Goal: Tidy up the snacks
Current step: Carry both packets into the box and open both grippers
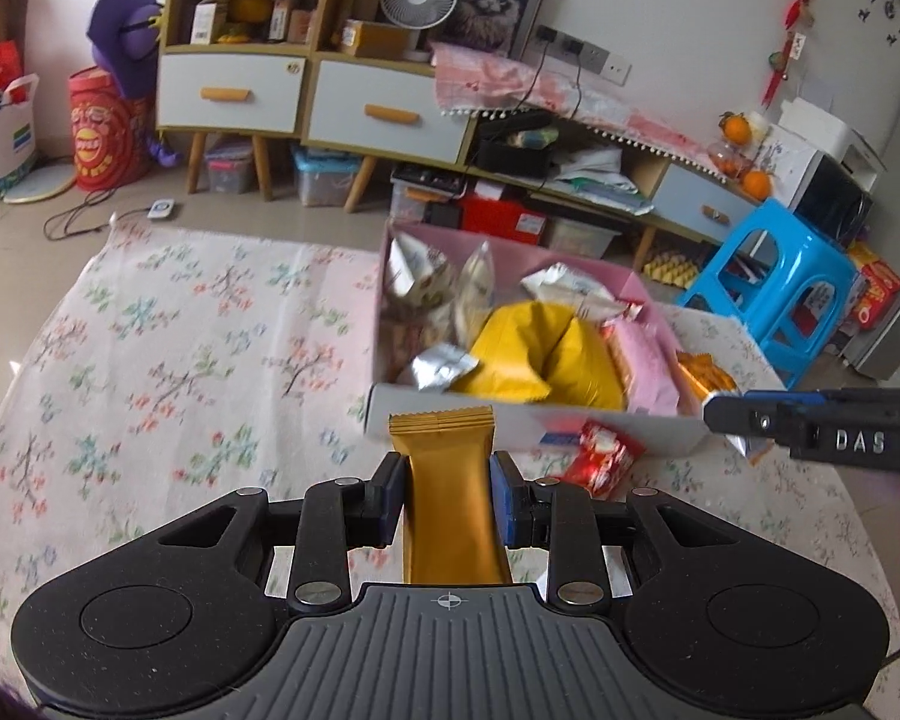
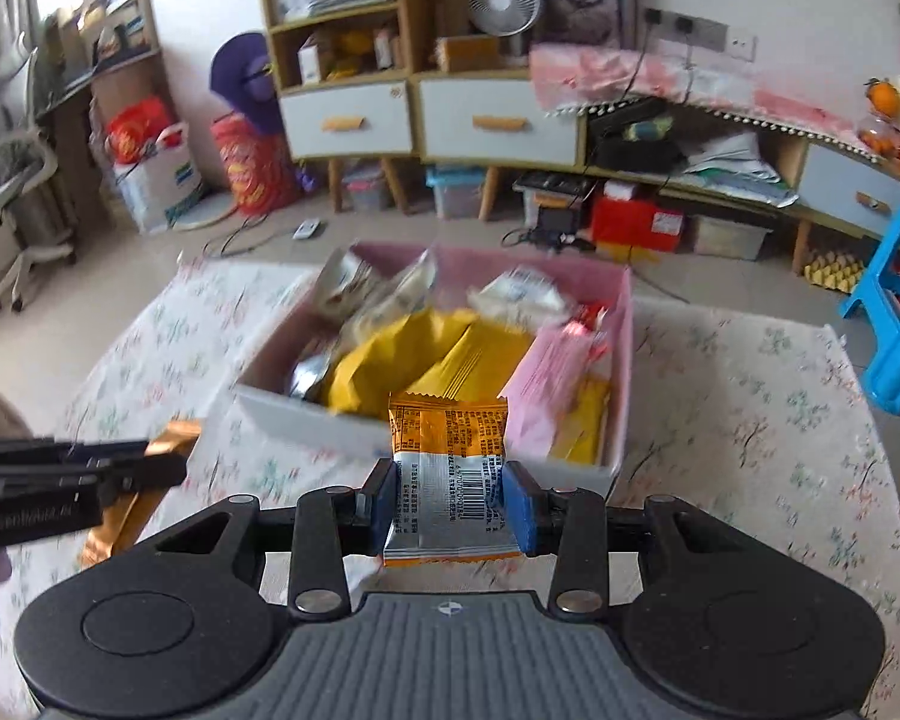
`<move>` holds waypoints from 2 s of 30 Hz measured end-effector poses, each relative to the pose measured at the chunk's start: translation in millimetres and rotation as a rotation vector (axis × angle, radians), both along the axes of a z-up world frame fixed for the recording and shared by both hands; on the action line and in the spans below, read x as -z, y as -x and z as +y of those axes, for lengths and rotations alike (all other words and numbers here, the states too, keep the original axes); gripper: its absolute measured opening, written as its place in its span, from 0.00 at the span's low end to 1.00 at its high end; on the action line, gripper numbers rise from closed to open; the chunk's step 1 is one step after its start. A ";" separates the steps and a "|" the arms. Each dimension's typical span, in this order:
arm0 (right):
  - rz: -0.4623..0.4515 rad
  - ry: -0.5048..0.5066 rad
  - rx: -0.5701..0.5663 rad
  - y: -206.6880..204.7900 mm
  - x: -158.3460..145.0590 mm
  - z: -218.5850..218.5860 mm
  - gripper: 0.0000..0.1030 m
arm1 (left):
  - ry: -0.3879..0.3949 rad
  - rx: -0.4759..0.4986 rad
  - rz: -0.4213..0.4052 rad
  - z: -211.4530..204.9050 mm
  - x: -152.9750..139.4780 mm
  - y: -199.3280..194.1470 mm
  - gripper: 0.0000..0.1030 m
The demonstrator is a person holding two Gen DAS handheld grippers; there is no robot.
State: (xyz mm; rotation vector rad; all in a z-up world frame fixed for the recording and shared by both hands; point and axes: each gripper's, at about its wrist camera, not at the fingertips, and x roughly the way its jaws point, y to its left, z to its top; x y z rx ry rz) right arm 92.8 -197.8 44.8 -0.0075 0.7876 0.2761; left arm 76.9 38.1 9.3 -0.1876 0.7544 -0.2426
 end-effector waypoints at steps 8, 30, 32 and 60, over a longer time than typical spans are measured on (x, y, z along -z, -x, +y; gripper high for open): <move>-0.086 -0.046 0.012 -20.3 -17.7 -9.7 0.26 | 0.000 0.022 -0.046 -13.4 -12.2 -27.0 0.27; -0.117 -0.094 -0.001 -106.4 -0.6 6.2 0.26 | 0.011 0.028 -0.070 -31.1 2.1 -104.8 0.27; -0.099 -0.101 0.002 -111.1 4.9 9.6 0.26 | -0.011 0.017 -0.070 -34.1 4.1 -109.3 0.27; -0.100 -0.066 0.051 -101.7 0.5 17.3 0.70 | -0.104 -0.010 -0.106 -27.9 2.8 -88.8 0.66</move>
